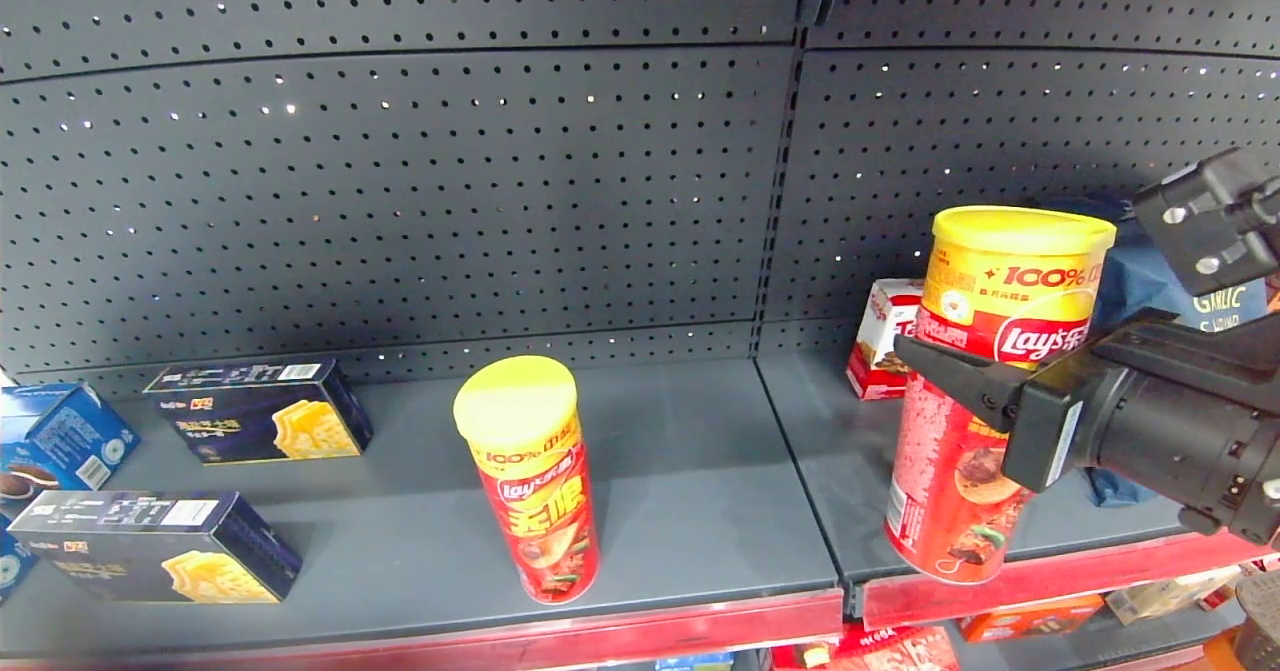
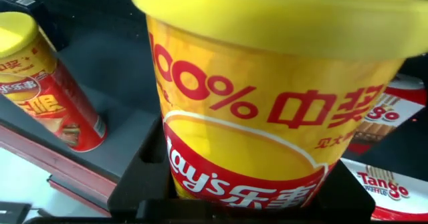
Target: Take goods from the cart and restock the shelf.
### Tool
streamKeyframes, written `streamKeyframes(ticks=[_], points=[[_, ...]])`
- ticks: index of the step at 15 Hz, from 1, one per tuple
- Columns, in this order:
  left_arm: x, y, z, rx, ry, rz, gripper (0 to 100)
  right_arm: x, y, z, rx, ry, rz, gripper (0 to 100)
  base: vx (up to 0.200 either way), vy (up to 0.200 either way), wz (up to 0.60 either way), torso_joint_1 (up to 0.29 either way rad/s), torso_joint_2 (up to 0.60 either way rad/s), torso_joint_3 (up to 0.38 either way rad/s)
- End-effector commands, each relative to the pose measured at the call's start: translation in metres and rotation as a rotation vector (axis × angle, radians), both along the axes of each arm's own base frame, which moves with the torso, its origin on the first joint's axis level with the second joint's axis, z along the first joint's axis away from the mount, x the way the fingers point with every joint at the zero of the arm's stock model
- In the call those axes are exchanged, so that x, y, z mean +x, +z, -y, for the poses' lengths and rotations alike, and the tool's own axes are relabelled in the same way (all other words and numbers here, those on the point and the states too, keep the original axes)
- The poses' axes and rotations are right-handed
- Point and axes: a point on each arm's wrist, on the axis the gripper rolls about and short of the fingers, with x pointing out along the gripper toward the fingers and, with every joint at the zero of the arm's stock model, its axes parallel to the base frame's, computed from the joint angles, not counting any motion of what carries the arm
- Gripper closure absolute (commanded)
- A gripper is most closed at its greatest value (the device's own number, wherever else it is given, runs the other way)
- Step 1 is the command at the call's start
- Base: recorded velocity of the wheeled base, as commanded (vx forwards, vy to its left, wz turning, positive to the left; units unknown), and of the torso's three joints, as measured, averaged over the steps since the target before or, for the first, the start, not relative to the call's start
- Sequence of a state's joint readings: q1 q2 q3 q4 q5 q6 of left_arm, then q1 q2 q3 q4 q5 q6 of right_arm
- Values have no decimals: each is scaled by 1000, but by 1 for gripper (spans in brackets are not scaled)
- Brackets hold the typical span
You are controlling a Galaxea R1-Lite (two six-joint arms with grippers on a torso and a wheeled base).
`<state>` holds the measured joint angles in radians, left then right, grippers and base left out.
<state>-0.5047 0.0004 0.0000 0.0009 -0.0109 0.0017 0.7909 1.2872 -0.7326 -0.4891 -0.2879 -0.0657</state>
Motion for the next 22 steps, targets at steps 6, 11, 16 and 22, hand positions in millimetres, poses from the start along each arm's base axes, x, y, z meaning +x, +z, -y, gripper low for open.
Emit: streamKeyframes(ticks=[6, 11, 16, 22], points=[[0, 0, 0, -1, 0, 1, 0, 1, -1, 0, -4, -1, -3, 100, 0, 0, 400, 3, 0, 1], [0, 0, 0, 0, 0, 0, 0, 12, -6, 11, -17, -116, -16, 100, 0, 0, 0, 0, 0, 0], [0, 0, 0, -1, 0, 1, 0, 48, -16, 0, 10, -152, -27, 100, 0, 0, 0, 0, 0, 0], [0, 0, 0, -1, 0, 1, 0, 97, -36, -35, 40, -179, 18, 100, 0, 0, 0, 0, 0, 0]])
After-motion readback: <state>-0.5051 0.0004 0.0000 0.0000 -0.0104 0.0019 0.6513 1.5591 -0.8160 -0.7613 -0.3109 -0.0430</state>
